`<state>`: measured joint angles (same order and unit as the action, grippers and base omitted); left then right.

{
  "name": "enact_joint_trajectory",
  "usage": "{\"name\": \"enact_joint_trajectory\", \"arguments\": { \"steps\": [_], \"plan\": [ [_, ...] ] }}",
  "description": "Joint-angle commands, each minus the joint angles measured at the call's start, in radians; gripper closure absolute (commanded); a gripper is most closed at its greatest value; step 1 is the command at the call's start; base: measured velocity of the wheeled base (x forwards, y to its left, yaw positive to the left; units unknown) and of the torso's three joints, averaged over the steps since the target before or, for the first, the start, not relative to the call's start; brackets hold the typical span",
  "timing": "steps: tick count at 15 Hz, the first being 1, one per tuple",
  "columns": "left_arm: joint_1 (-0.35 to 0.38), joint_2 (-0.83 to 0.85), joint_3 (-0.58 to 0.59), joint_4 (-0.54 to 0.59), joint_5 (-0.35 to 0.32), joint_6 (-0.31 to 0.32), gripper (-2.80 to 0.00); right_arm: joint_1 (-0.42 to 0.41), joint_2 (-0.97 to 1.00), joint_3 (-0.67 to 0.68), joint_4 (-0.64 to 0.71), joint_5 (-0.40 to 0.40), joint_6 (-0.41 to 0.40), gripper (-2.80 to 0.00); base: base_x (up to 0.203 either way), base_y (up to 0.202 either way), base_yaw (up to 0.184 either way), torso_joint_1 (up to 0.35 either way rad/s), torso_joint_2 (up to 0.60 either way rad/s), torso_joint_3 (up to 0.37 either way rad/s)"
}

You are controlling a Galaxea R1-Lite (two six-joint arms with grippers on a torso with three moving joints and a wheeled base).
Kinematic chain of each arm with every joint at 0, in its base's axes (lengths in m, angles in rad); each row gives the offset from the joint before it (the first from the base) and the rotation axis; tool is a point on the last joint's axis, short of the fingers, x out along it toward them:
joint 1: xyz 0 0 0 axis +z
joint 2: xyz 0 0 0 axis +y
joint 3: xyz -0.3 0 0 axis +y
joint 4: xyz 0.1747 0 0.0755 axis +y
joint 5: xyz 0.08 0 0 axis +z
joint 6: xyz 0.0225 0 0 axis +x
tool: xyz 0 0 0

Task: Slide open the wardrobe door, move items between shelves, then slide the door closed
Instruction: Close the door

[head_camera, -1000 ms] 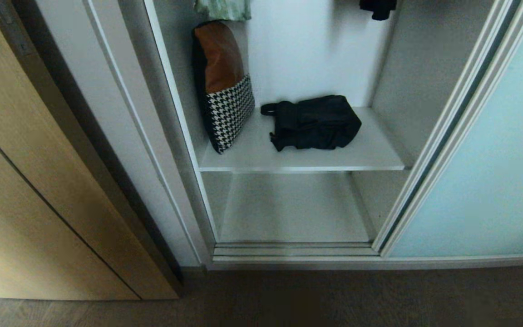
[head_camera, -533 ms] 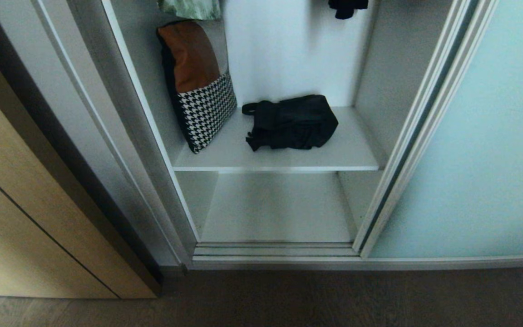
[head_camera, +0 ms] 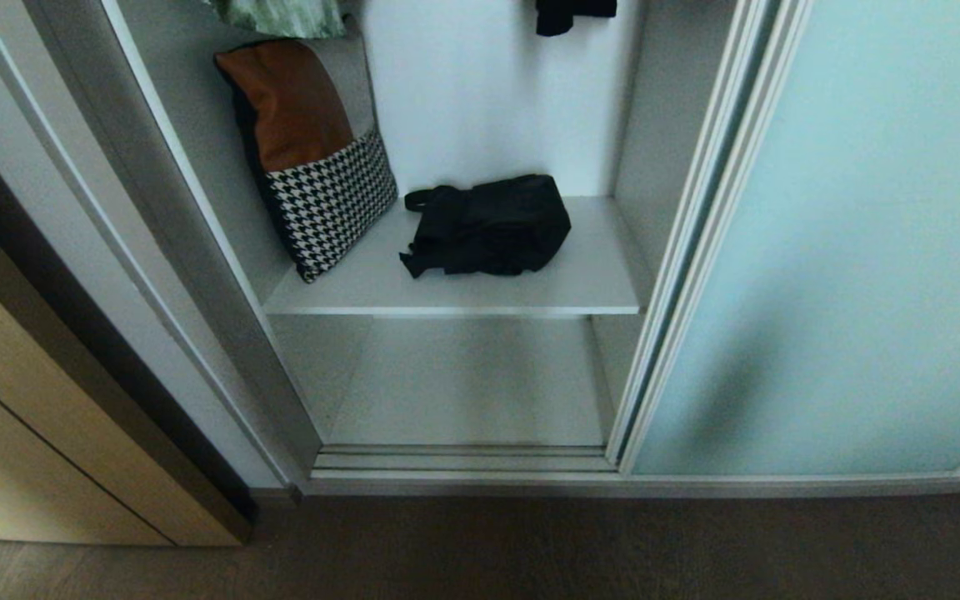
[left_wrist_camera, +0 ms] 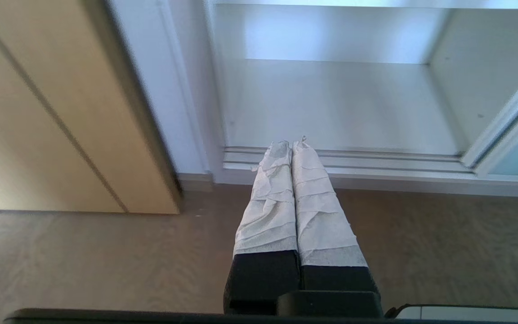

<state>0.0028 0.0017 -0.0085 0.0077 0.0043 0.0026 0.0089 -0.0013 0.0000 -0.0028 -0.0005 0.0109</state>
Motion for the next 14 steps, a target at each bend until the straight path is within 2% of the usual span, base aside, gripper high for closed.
{"name": "enact_joint_trajectory", "arguments": {
  "steps": [1,5,14],
  "plan": [
    [0.0,0.001,-0.001,0.0,0.0,0.001,0.0,0.0,-0.002,0.0,0.0,-0.001,0.0,0.0,0.0,-0.201,0.003,0.002,0.0,0.006],
    [0.0,0.001,0.001,0.0,0.0,-0.001,0.0,0.0,-0.002,0.0,0.0,-0.001,0.0,0.0,0.0,-0.158,0.007,0.003,0.0,0.003],
    [0.0,0.001,0.001,0.0,0.0,-0.001,0.0,0.0,-0.002,0.0,0.0,0.001,0.0,0.0,0.0,0.0,0.0,0.0,0.0,0.0]
  ]
}}
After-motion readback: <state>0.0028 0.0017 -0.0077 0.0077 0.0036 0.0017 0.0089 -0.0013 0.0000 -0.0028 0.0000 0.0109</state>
